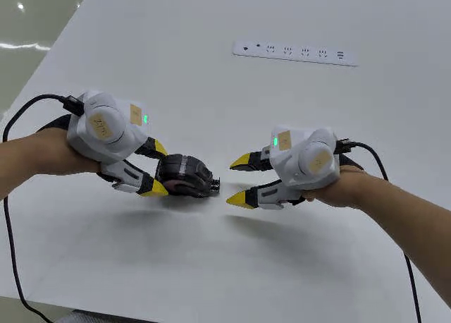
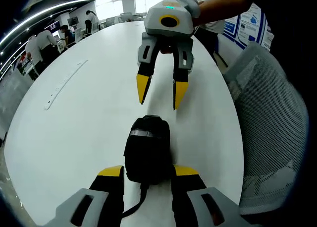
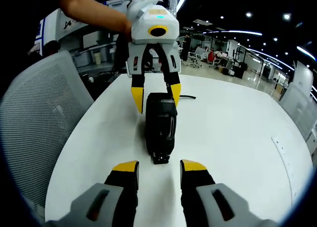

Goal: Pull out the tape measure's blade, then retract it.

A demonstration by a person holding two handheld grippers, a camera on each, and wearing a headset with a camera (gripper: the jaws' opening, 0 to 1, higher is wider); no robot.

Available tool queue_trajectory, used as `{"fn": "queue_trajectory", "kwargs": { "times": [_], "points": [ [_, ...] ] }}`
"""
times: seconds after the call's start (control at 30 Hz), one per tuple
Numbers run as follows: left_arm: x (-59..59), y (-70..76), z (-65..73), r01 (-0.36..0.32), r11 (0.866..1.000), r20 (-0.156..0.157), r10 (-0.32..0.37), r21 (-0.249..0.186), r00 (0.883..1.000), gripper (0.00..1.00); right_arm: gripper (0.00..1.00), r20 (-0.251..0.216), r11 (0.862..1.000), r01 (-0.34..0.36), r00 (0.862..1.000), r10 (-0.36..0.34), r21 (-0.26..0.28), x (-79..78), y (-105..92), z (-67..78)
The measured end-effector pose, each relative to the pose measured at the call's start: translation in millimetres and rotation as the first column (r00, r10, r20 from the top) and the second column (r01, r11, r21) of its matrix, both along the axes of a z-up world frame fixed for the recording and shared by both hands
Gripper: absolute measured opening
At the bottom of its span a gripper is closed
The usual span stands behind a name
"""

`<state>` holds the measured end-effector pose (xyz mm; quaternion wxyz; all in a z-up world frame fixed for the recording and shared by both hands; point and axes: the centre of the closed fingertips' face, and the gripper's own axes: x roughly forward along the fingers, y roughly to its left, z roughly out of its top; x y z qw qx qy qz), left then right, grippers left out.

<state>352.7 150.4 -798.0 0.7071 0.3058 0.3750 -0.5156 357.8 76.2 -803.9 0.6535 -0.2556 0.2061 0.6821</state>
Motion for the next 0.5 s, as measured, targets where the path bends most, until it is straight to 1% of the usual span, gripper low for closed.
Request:
{"fn": "queue_trajectory", "kwargs": {
  "times": [0.13,0.2,0.3,0.37,0.43,0.5],
  "points": [
    [-0.8,-2.5,-5.3,0.007,1.0,-0.008,-0.007,0.011,1.0,0.33,0.29,-0.016,1.0,0.011,1.0,-0.011,-0.009,5.9,5.0,-4.8],
    [0.9,-2.8,-6.9,0.006,1.0,-0.006,-0.006,0.012,1.0,0.33,0.29,-0.031,1.0,0.009,0.999,-0.009,-0.012,5.6,8.1,-6.8],
    [2.8,-2.4,-8.6,0.005,1.0,-0.003,-0.004,0.016,1.0,0.3,0.28,-0.037,1.0,-0.009,0.999,0.008,-0.024,3.4,12.7,-9.0],
    [2.9,-2.1,-8.6,0.004,1.0,-0.002,-0.004,0.019,1.0,0.3,0.27,-0.034,0.999,-0.018,0.999,0.017,-0.031,2.1,16.1,-11.2],
    [2.4,-2.2,-8.6,-0.004,1.0,-0.006,0.004,0.013,1.0,0.3,0.26,-0.035,0.999,-0.028,0.999,0.027,-0.04,1.1,19.6,-14.9],
    [2.6,-1.9,-8.9,-0.018,1.0,-0.011,0.018,0.005,1.0,0.29,0.25,-0.022,0.997,-0.045,0.999,0.043,-0.062,0.2,21.4,-19.2]
  ]
}}
